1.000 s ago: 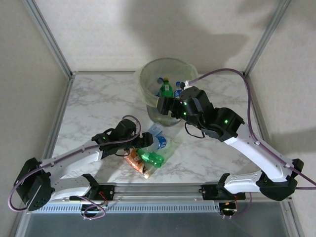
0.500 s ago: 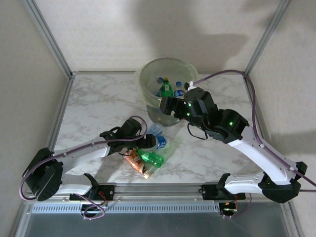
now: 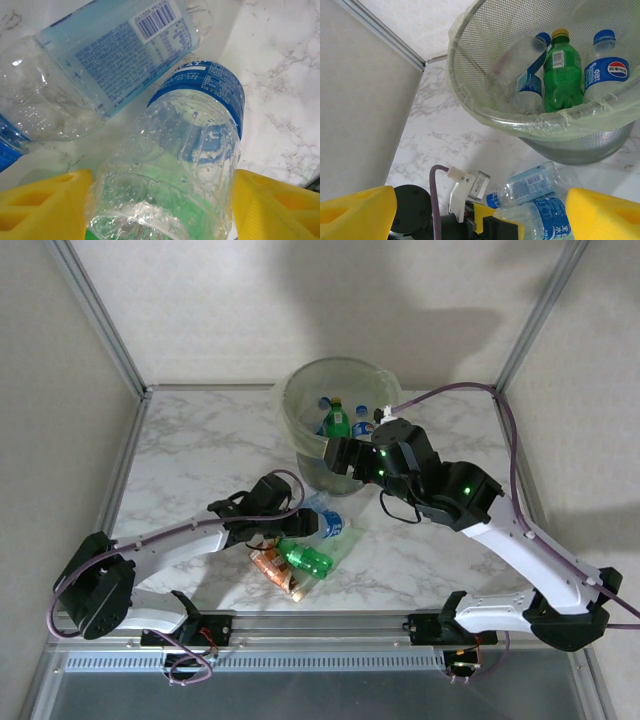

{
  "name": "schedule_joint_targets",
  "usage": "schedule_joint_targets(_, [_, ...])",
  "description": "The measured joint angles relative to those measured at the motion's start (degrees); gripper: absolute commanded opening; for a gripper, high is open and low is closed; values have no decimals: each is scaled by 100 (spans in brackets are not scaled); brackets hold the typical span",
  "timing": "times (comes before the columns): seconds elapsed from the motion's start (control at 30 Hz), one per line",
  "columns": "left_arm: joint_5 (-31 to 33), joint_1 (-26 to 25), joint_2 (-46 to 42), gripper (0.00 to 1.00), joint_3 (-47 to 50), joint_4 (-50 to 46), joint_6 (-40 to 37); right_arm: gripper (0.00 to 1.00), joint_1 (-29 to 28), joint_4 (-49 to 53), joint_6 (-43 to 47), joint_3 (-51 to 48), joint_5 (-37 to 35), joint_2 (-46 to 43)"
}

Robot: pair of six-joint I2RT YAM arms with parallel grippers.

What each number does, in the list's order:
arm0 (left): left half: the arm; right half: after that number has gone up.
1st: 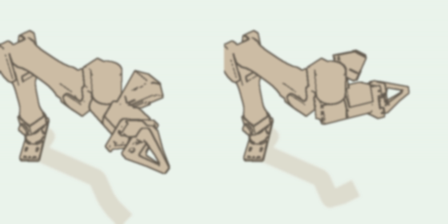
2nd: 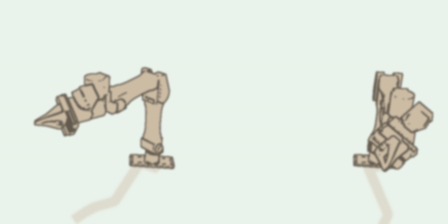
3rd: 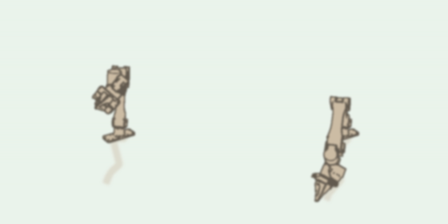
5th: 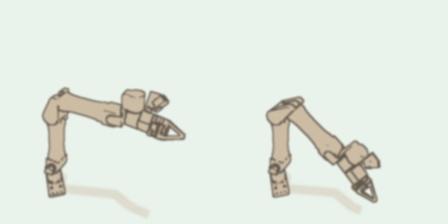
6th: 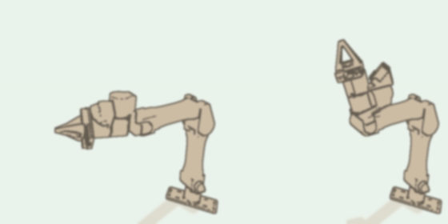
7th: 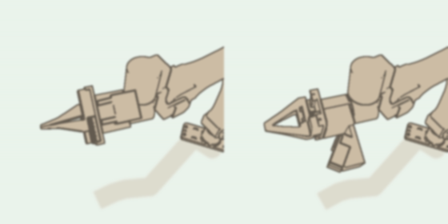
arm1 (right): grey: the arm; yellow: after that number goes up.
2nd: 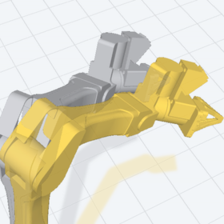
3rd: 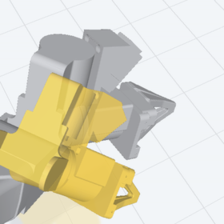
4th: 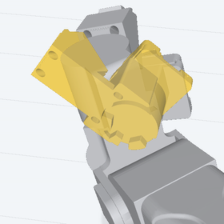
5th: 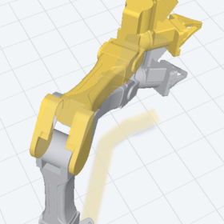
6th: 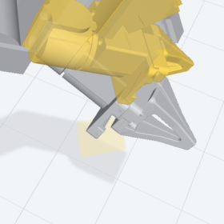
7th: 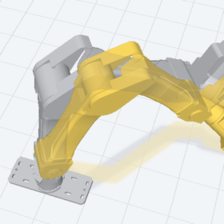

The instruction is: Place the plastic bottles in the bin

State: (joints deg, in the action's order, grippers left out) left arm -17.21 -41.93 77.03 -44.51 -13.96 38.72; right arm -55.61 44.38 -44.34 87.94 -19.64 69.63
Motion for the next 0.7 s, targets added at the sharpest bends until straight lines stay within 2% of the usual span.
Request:
schedule_joint_targets(0.3, [-79, 0, -2, 57, -105, -33, -20, 88, 87, 33, -2, 0, -90, -7])
schedule_joint_targets(0.7, [-498, 0, -520, 55, -708, -549, -170, 88, 588, 649, -74, 118, -407, -433])
